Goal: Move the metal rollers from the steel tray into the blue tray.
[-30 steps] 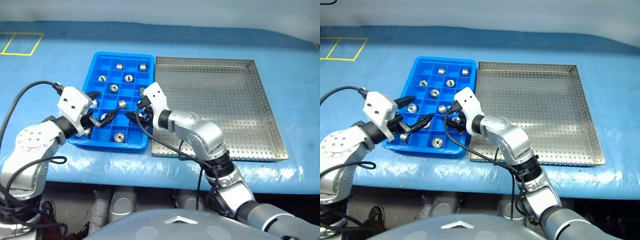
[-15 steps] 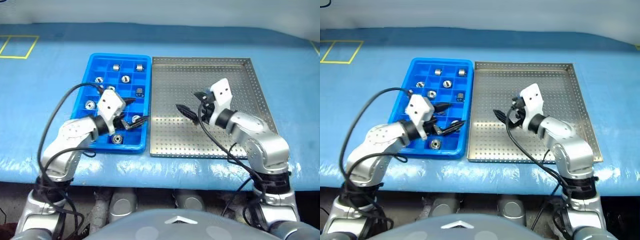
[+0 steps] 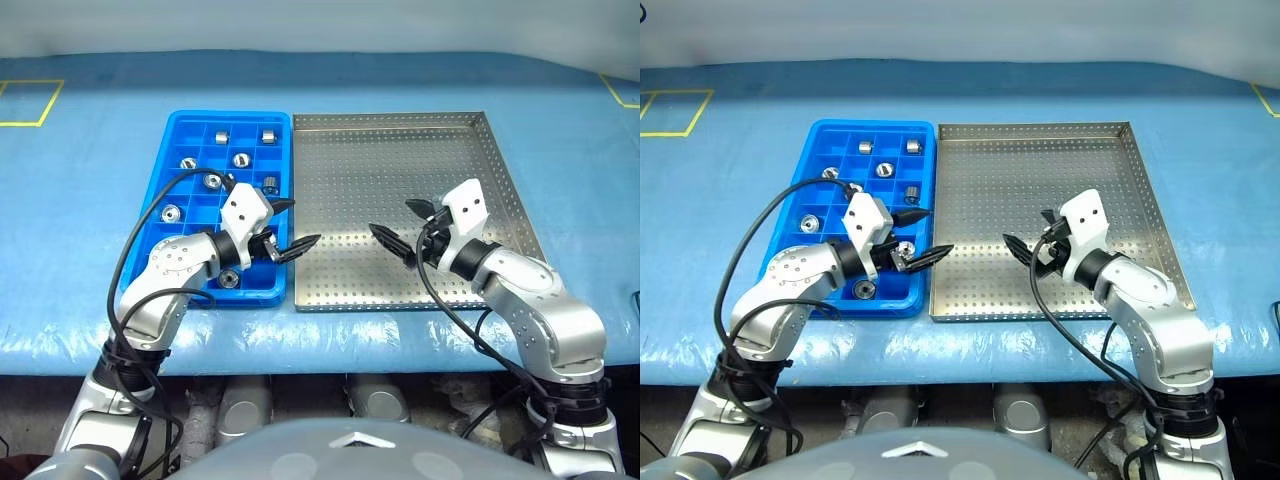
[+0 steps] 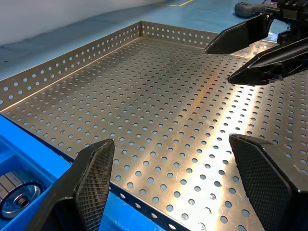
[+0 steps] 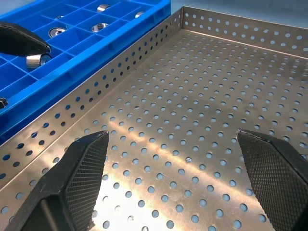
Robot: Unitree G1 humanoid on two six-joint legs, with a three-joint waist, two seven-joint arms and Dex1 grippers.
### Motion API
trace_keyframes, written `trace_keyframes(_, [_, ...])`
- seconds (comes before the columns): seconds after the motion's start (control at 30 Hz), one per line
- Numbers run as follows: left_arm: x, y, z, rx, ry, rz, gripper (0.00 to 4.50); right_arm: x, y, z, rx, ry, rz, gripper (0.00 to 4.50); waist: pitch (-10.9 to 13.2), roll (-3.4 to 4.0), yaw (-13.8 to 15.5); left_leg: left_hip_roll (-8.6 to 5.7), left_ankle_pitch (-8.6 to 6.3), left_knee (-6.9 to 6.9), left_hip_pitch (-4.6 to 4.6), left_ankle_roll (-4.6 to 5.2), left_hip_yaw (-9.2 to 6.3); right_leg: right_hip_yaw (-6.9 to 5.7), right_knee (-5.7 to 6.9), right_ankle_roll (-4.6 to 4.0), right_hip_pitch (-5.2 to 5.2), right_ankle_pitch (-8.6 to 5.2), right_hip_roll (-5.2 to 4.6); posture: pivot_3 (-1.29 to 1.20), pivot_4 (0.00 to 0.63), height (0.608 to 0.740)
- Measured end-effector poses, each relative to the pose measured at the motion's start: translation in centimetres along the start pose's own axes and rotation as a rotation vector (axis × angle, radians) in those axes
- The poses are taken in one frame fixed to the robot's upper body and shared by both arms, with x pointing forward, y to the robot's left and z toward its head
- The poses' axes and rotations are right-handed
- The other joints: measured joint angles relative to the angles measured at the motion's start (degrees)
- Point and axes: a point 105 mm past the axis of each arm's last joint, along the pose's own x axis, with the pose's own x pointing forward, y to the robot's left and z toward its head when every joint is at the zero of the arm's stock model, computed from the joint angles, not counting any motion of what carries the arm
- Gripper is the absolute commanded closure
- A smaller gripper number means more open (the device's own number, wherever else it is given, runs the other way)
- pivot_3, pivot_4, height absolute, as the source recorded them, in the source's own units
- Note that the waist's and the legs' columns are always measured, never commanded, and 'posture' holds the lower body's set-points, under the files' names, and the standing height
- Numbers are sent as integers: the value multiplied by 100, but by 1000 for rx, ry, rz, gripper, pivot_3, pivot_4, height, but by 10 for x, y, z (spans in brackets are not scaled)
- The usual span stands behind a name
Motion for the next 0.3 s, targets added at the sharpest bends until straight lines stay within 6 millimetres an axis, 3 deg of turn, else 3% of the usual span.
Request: trace_keyframes(0.3, [2, -1, -1, -4, 0, -3, 365, -2, -2, 2, -13, -4, -21, 16, 0, 0, -5, -1, 0, -3, -2, 0, -1, 0, -1, 0, 0, 0, 0, -60, 150, 740])
